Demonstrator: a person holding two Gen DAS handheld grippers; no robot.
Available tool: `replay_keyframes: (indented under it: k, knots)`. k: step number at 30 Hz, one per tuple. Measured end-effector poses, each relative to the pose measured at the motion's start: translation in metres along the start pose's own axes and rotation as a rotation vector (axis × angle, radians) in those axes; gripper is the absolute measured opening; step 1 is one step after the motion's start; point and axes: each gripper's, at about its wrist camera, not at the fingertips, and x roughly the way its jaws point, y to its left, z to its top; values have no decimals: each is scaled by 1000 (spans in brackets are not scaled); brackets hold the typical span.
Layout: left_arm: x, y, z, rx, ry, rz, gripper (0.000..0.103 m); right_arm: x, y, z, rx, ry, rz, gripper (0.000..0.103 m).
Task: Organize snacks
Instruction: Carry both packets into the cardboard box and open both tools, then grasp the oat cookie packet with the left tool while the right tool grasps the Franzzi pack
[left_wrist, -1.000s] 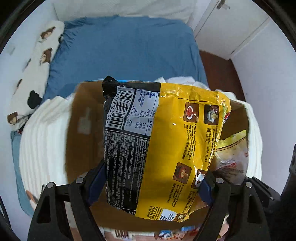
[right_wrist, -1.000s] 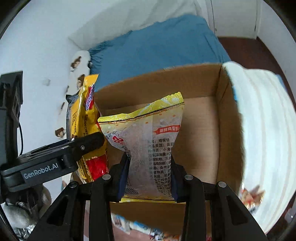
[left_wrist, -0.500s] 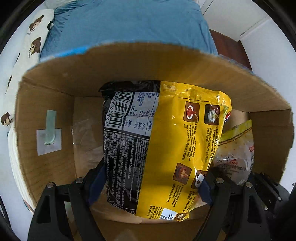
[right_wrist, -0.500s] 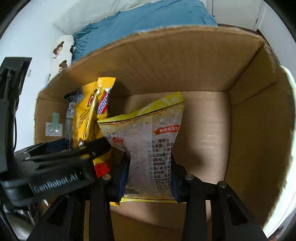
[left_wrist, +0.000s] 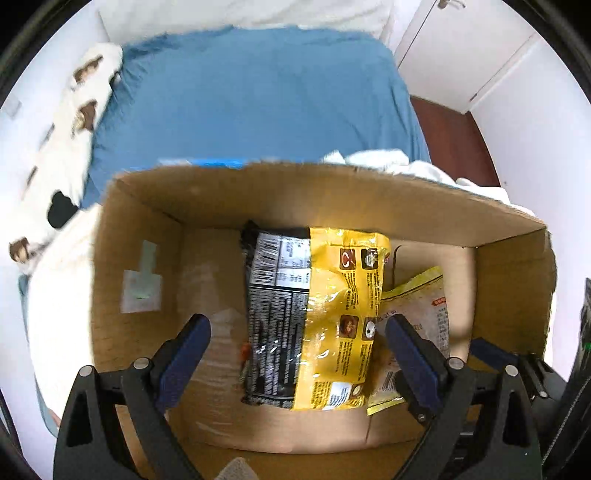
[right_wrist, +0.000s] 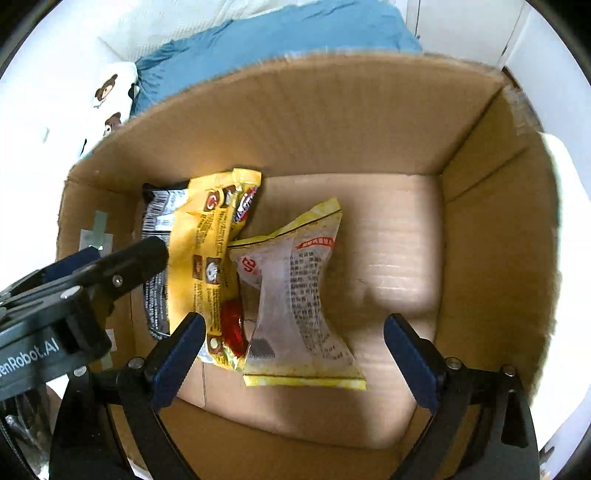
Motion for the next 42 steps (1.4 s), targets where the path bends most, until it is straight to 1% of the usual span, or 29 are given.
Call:
replay_keyframes:
  k: [2,4,6,9,11,13,15,17,18,20,27,31,35,37,41,42]
  knots:
    - [-14,-3,-7,3,-25,-3,97,-13,5,-7,-8,-33,-18,100]
    - [-30,-3,-17,3,-52,1,97,-21,12,-13,0,-58,-17,100]
    - [-53,-5,-39,7,-87,11,97,-49,7,-33,7,-84,-14,100]
    - [-74,-4,-63,15,-130,24,97,-65,16,-49,-5,-134,-41,100]
    - [-87,-1,-60,21,-159,41,97,-73,14,-61,-13,-164,-56,100]
    - [-101,3,-70,26,-193,50,97,-87,14,-76,-22,-186,-63,100]
    - [-115,3,-87,33,-221,54,97,-101,15,-92,-30,-212,-69,100]
    - [-119,4,-92,34,-236,56,97,-117,14,-107,-32,-231,-65,100]
    - [-125,4,-100,34,-244,51,97,-124,15,-115,-34,-240,-63,100]
    - [-135,4,-113,36,-257,45,97,-125,21,-125,-35,-259,-57,100]
    - [-163,7,-150,33,-308,29,97,-161,26,-168,-30,-338,-50,100]
    - [-178,12,-173,25,-334,20,97,-172,24,-193,-10,-350,-4,100]
    - [-182,27,-199,-5,-331,16,97,-169,16,-223,29,-316,74,100]
    - [-178,38,-213,-19,-310,17,97,-158,13,-236,41,-285,92,100]
    - [-157,63,-242,-49,-261,79,97,-125,8,-260,68,-200,137,100]
    - [-147,74,-250,-70,-231,94,97,-114,7,-266,81,-173,161,100]
